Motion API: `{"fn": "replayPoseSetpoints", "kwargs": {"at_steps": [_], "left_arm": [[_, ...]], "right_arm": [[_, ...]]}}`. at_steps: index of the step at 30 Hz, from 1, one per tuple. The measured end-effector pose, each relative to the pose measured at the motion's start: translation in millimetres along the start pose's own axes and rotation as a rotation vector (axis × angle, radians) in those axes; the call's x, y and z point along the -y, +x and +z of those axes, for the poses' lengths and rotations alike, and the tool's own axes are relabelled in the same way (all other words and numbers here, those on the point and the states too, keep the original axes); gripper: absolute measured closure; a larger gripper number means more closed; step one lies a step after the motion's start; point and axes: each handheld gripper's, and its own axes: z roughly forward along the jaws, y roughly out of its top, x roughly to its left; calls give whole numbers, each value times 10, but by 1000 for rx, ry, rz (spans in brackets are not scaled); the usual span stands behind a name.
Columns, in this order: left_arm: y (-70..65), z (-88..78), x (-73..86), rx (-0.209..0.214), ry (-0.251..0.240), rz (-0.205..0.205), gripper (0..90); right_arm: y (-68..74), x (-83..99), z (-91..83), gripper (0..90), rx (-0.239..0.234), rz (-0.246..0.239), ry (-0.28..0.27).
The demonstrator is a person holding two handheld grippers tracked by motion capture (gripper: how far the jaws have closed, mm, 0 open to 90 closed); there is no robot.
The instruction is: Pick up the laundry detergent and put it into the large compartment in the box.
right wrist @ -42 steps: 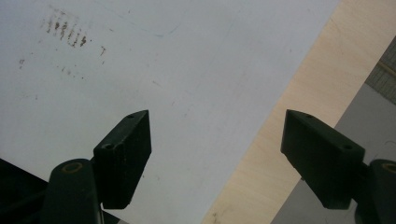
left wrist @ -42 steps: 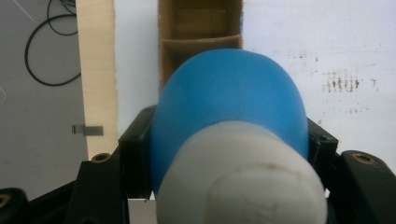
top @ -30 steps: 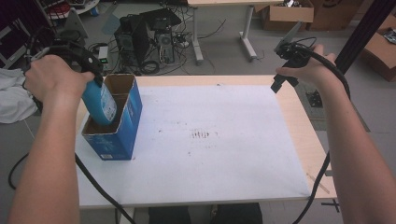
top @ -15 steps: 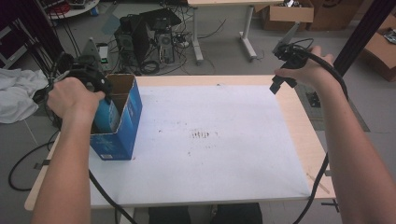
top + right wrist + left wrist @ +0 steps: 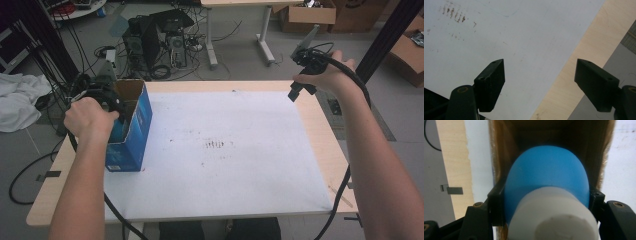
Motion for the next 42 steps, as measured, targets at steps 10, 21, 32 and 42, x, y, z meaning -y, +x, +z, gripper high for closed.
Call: {"fn": "replayPoseSetpoints", "kwargs": {"at_steps": [10,21,32,42], "left_arm": [[-4,209,1,6,20,4,380],[-5,265,9,1,19,8,379],[-17,270,10,5,33,5,373],[1,193,31,18,16,-14,320]], "right_arm": [[-7,2,21,246,-5,12,6],[-3,-3,55,246,-11,10,8],[-13,21,55,245,-15,8,5],[-35,47,73,245,-22,20,6]]}}
